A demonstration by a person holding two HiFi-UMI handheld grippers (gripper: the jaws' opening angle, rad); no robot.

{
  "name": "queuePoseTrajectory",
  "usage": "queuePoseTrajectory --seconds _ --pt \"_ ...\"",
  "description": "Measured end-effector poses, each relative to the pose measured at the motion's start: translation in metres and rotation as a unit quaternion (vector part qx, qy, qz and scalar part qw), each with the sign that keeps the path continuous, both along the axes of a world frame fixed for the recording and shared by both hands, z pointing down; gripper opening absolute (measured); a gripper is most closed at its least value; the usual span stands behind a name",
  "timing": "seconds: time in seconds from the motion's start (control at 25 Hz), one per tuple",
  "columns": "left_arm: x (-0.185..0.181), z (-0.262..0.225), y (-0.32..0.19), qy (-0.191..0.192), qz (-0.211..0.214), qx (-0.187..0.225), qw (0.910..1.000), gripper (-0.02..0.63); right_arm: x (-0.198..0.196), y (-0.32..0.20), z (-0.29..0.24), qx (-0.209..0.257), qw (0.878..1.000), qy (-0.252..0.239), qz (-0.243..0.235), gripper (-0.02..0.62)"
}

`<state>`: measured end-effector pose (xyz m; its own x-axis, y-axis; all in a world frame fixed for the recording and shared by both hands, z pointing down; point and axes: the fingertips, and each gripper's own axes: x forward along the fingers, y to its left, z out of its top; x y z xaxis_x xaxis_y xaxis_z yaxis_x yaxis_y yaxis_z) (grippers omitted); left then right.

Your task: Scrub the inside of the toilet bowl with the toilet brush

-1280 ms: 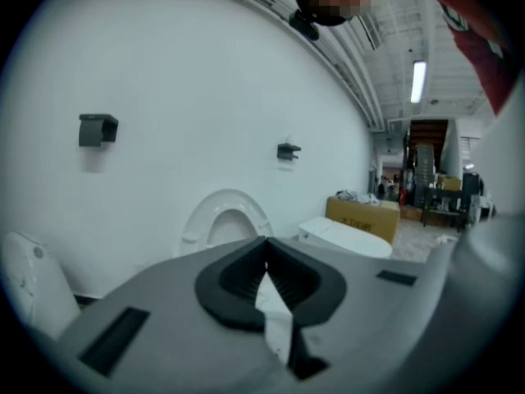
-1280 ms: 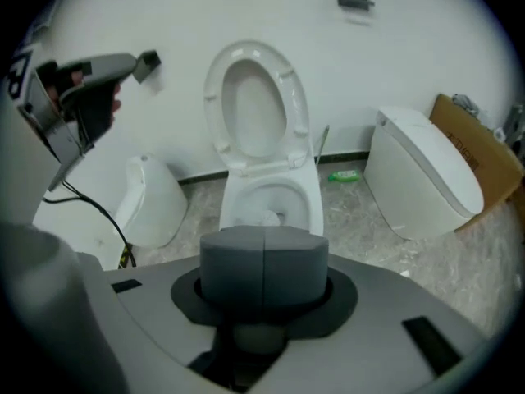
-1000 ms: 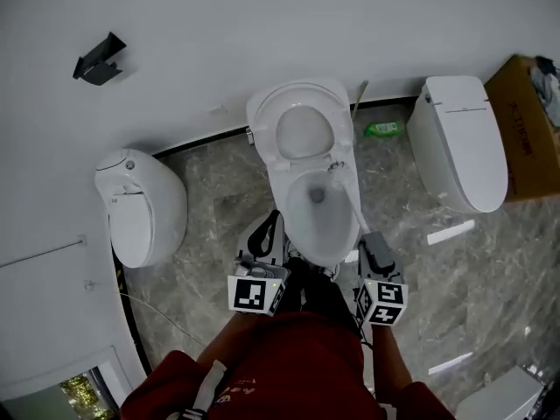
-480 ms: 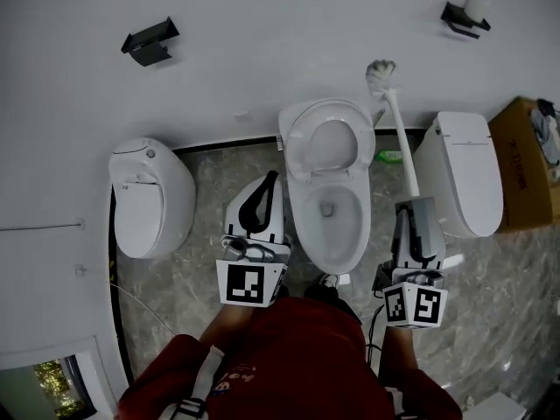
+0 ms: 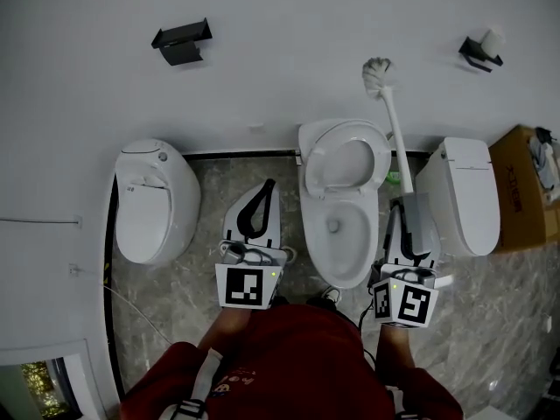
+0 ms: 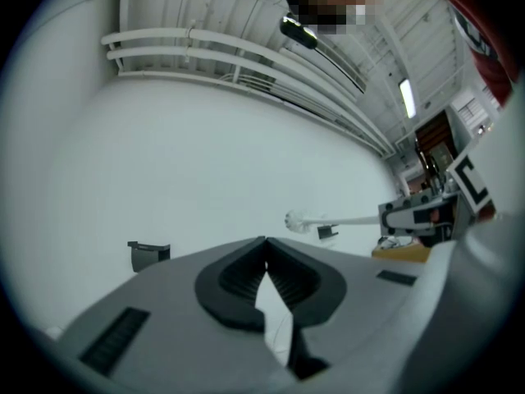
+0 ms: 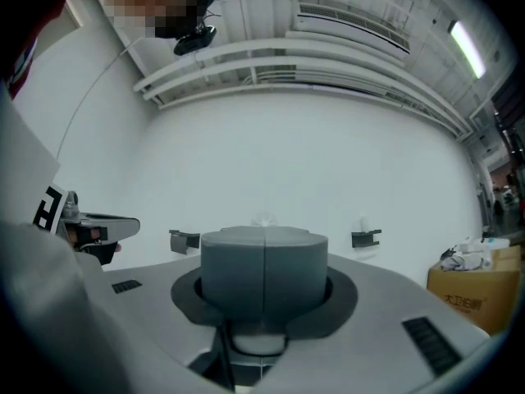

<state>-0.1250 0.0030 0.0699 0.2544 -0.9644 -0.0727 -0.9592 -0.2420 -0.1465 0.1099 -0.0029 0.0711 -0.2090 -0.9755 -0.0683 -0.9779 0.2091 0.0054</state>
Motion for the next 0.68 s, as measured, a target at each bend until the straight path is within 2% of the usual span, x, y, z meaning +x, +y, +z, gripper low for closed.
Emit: queuePoseTrajectory --seconds 0.28,0.68 --pt "-0.017 -0.004 -0.006 0.005 -0.002 0.0 1.0 0.0 -0.013 -0.004 -0.005 0.005 1.0 0.001 0.004 0.146" --pt "-0.006 -0.009 -0.009 -0.001 0.011 0.007 0.9999 0.0 -0.009 -0.006 -0.007 0.009 1.0 0.006 0.008 0.146"
